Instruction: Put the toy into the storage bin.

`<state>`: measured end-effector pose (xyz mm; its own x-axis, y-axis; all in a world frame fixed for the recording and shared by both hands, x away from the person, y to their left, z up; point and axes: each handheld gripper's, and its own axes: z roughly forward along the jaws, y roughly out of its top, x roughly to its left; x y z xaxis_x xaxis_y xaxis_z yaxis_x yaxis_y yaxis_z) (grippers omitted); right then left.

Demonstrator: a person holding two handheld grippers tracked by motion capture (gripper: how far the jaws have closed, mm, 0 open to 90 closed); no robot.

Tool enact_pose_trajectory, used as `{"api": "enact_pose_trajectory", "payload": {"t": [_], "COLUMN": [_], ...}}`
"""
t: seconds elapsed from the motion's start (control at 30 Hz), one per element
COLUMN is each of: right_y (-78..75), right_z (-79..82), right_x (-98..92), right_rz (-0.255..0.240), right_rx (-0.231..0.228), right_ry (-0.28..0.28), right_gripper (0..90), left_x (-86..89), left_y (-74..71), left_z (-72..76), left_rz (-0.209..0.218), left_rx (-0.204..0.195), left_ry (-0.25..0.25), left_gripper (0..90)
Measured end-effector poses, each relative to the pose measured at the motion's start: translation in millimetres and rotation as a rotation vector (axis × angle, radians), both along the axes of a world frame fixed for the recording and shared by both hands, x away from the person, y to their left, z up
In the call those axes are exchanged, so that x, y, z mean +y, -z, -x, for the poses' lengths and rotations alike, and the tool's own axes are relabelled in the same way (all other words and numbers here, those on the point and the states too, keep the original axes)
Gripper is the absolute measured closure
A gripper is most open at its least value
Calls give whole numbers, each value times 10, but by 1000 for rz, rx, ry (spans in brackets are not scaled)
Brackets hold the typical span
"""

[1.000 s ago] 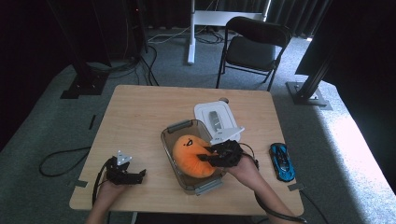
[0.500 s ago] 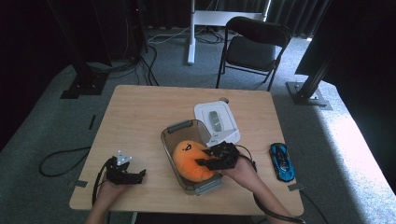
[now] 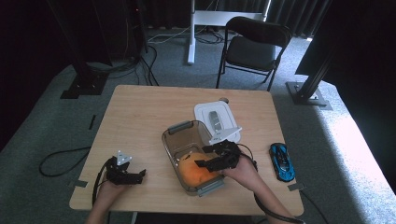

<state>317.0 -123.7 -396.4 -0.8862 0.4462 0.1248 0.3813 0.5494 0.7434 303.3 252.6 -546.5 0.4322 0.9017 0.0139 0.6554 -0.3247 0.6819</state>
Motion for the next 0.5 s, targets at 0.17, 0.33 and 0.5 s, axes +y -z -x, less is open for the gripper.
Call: {"api": "enact_pose_trajectory", "payload": {"t": [0.17, 0.33, 0.5], "right_y": [-64, -99, -109], "right_z": [-34, -66, -108], "right_x": [-169, -384, -636], "right_rz": [-36, -70, -109], "right_rx": [-13, -25, -28], "right_ry": [64, 139, 232], "right_gripper": [241, 151, 114], "left_x": [0, 0, 0], "left_y": [0, 0, -1], "left_z": [0, 1, 1], "left_rz": [0, 0, 0], "left_rx": [1, 1, 1], "left_ry": [0, 0, 0], "left_gripper": [4, 4, 4]}}
